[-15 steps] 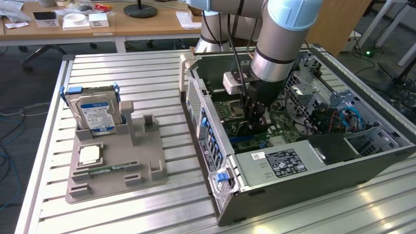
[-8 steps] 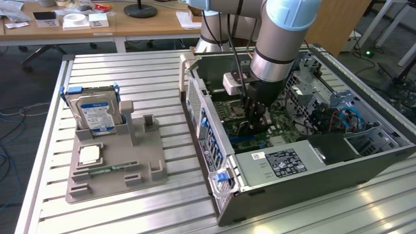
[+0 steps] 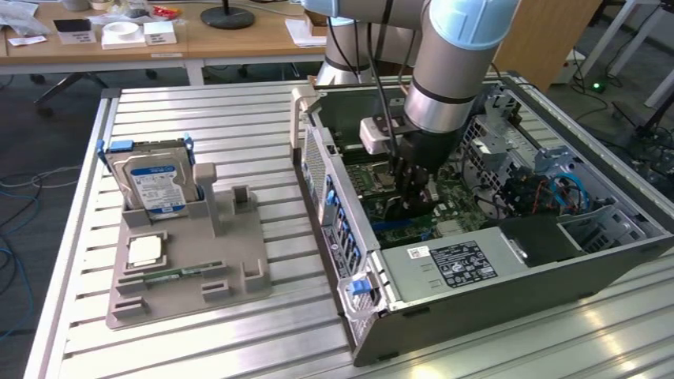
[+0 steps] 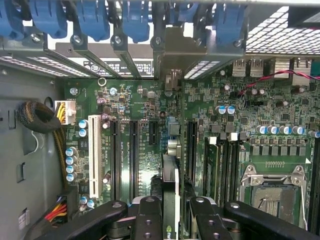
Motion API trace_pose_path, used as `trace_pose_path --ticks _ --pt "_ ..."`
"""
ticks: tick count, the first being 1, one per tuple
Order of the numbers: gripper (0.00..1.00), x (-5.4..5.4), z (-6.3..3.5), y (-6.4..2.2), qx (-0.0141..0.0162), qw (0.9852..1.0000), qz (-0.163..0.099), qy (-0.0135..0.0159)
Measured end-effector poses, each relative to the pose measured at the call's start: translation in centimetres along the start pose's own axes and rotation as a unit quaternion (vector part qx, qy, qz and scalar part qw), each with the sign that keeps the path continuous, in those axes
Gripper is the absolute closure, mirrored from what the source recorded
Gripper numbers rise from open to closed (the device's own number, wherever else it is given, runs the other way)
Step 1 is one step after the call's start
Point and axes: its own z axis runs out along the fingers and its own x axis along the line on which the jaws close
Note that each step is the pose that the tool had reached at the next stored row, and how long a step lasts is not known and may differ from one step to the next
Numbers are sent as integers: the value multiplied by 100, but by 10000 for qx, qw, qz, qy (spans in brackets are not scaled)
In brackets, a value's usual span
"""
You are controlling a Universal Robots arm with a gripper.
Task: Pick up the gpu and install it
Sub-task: 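Insert the gpu into the slot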
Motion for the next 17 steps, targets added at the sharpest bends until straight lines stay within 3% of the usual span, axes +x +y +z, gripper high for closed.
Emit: trace_pose_path --ticks 17 --pt "74 1 37 8 0 10000 -1 5"
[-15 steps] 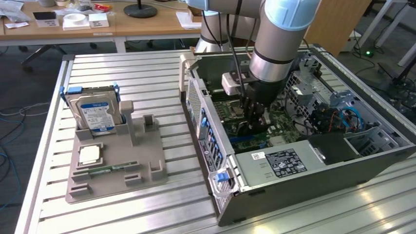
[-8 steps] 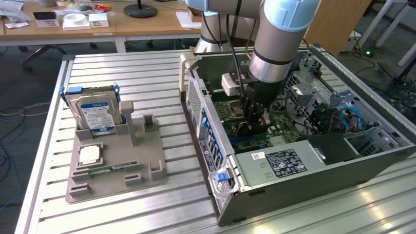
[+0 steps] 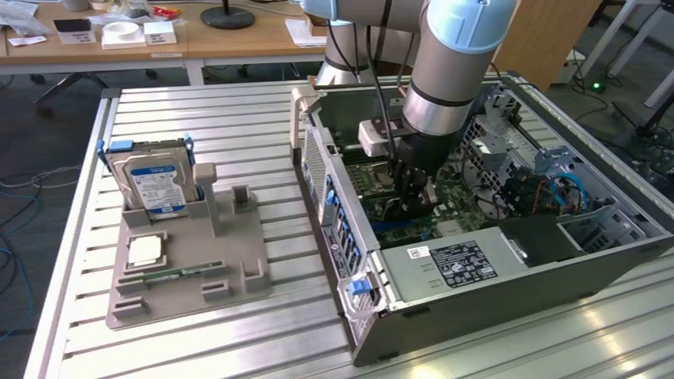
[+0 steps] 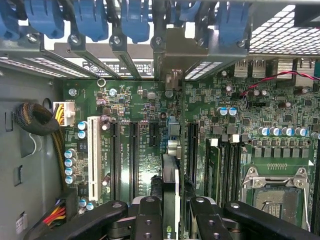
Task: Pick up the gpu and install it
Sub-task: 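Insert the gpu into the slot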
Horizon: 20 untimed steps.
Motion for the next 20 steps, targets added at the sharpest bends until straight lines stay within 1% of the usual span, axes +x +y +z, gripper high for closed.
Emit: trace_pose_path --ticks 6,20 --pt "74 0 0 17 9 10000 -1 0" --pt "74 1 6 32 10 10000 -1 0"
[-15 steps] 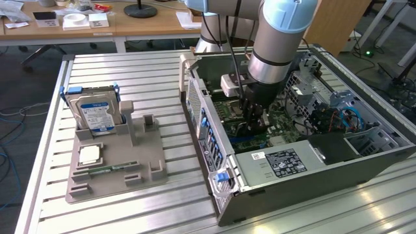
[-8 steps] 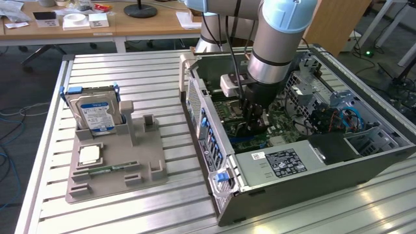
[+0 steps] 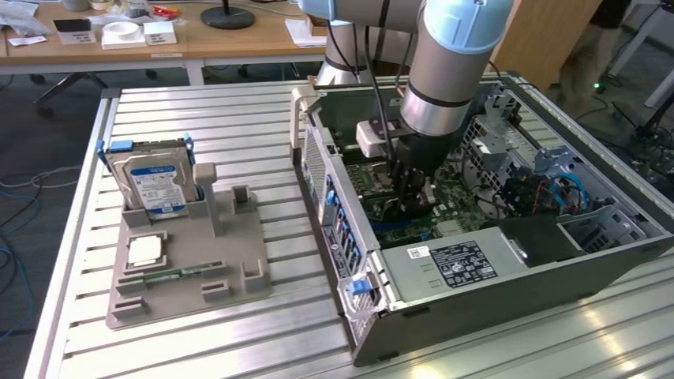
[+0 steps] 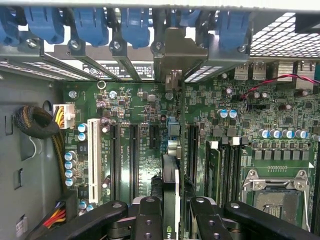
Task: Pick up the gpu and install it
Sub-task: 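Insert the gpu into the slot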
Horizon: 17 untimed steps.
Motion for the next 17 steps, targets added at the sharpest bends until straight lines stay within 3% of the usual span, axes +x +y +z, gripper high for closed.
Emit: trace_pose_path --ticks 17 --pt "74 1 53 3 -1 10000 1 2"
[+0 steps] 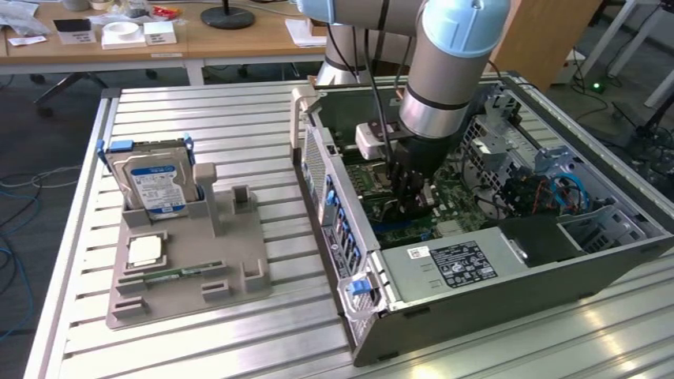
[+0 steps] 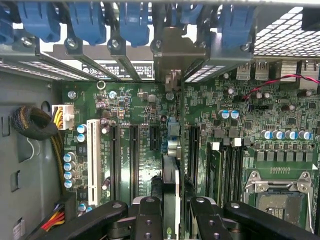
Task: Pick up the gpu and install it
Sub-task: 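Insert the gpu into the slot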
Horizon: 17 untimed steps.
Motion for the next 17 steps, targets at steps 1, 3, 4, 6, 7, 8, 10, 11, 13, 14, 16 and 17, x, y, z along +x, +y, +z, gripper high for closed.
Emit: trace_pose_path --ticks 1,3,4,6,7,8,10,11,13,14,16,17 --pt "74 0 1 0 0 10000 0 -1" --pt "74 0 1 0 0 10000 0 -1" --pt "74 0 1 0 0 10000 0 -1" --pt "74 0 1 0 0 10000 0 -1" --pt "74 0 -1 0 1 10000 0 -1" --pt "74 -1 -7 0 1 10000 0 -4" --pt "74 -4 -21 -3 6 10000 0 -12" --pt "74 -4 -25 -3 5 10000 0 -11" --pt "74 -1 -34 -2 1 10000 0 -1" --pt "74 -1 -33 -2 1 10000 0 -2" --pt "74 4 -33 -2 1 10000 0 -1" --pt "74 4 -34 -2 1 10000 0 0"
